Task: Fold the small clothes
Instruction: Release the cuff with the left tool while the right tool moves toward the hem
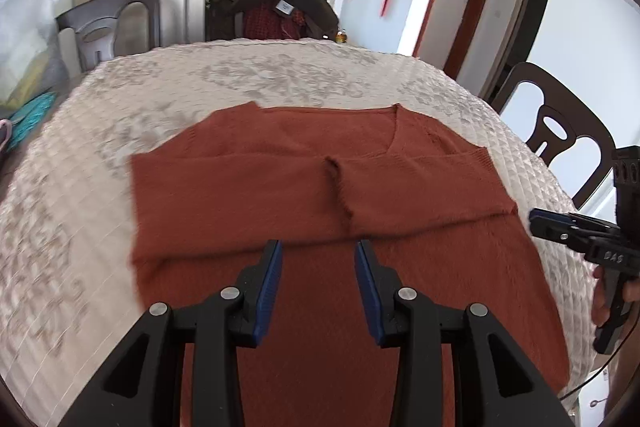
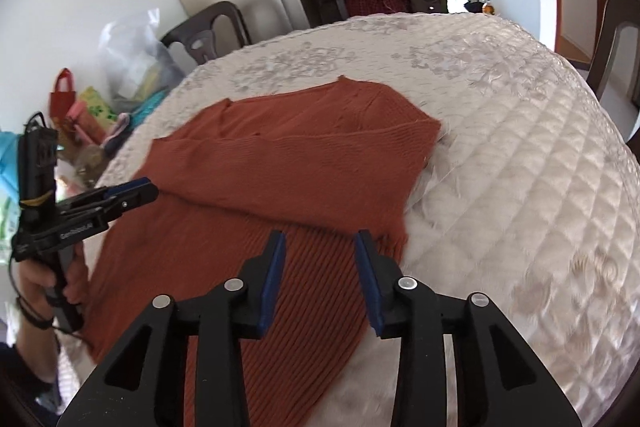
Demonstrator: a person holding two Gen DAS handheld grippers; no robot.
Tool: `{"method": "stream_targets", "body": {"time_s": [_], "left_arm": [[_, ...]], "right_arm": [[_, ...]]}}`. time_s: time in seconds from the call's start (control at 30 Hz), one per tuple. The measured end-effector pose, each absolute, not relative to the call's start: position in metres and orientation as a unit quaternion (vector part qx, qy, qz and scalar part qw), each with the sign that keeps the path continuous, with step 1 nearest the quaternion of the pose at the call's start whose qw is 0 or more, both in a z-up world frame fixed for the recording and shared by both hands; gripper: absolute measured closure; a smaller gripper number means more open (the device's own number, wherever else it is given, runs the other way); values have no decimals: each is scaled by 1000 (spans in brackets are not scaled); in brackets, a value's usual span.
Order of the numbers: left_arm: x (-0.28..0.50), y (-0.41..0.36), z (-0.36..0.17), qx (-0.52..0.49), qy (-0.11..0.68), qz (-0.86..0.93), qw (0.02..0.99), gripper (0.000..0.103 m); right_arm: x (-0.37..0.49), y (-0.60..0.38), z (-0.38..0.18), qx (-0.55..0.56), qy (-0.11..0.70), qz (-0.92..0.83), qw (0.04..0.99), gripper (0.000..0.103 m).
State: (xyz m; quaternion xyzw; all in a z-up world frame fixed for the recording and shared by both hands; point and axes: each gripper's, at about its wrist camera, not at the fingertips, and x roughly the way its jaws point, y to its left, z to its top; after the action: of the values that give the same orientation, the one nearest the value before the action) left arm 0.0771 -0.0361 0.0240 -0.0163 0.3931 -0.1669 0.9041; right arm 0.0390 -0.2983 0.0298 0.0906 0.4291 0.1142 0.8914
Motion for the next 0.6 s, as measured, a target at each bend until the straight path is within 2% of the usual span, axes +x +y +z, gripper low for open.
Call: {"method": "stream_targets", "body": {"time_s": [0.33, 0.6], "left_arm": [[46, 17, 8, -55, 408, -117, 904, 59], [21, 21, 0, -93, 414, -138, 895, 58]], "right_arm": [[6, -310, 8, 150, 454, 105, 872, 64], [-14, -299, 6, 173, 448, 140, 866, 63]]}}
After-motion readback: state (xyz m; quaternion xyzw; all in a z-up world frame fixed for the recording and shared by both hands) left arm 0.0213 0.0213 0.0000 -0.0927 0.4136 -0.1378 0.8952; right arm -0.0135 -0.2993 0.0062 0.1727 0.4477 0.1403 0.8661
